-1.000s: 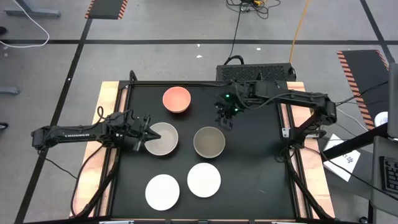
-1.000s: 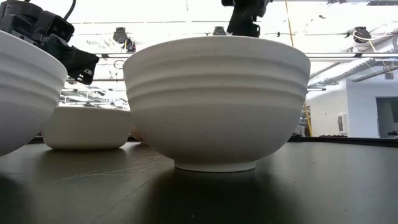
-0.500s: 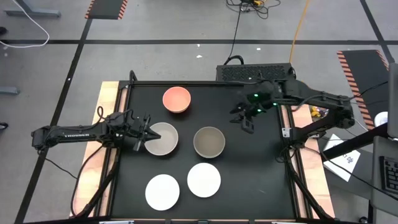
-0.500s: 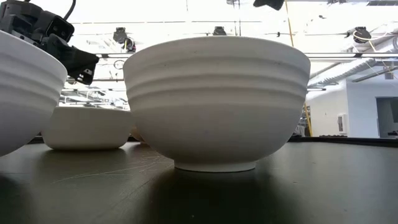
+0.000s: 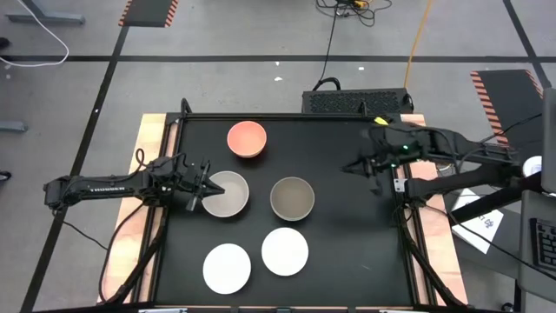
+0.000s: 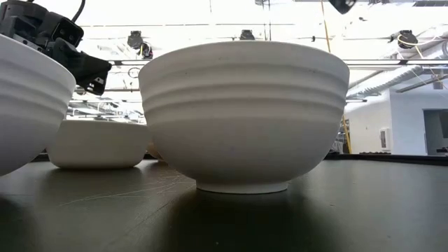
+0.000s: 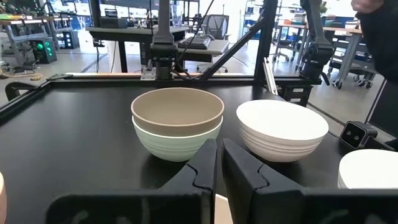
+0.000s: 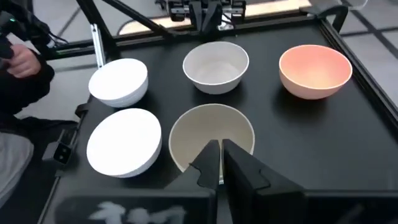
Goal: Nest bowls inside each other
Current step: Stack the orange bowl on top of the brown bowl
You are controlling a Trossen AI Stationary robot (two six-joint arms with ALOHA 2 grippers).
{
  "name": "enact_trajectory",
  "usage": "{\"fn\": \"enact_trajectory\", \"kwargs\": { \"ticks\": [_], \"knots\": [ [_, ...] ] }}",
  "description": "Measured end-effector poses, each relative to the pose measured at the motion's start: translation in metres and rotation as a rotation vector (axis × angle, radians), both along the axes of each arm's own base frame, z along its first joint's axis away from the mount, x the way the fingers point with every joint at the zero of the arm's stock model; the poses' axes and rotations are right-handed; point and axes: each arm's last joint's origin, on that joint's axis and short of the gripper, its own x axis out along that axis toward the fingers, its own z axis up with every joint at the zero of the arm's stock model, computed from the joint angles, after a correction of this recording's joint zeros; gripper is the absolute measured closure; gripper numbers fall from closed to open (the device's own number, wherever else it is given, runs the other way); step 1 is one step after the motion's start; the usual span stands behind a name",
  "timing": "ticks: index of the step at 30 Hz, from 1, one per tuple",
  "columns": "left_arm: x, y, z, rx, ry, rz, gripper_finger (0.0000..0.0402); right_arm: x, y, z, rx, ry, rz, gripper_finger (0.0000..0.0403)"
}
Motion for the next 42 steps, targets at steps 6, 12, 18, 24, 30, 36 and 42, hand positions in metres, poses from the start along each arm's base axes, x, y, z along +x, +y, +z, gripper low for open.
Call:
{"fn": "enact_trajectory", "kwargs": {
  "ticks": [6, 12, 18, 24, 30, 36, 42],
  "knots": [
    [0.0, 0.0, 0.0, 0.0, -0.001, 0.0, 0.0378, -0.026, 0.003, -0.027, 0.018, -0.067, 0.038, 0.0401],
    [0.0, 0.0, 0.0, 0.0, 0.0, 0.001, 0.0378, -0.044, 0.005, -0.053, 0.002, -0.144, 0.054, 0.0402],
    [0.0, 0.0, 0.0, 0.0, 0.0, 0.002, 0.0378, -0.059, 0.006, -0.07, -0.002, -0.207, 0.055, 0.0403],
    [0.0, 0.0, 0.0, 0.0, 0.0, 0.005, 0.0378, -0.064, 0.009, -0.083, 0.002, -0.27, 0.137, 0.0403],
    [0.0, 0.0, 0.0, -0.01, 0.003, 0.006, 0.0378, -0.066, 0.009, -0.104, -0.011, -0.343, 0.14, 0.0403],
    [0.0, 0.0, 0.0, -0.045, 0.011, 0.008, 0.0378, -0.069, 0.009, -0.126, 0.037, -0.319, 0.121, 0.0403],
    [0.0, 0.0, 0.0, -0.037, 0.009, 0.007, 0.0378, -0.071, 0.009, -0.148, 0.048, -0.345, 0.112, 0.0403]
  ]
}}
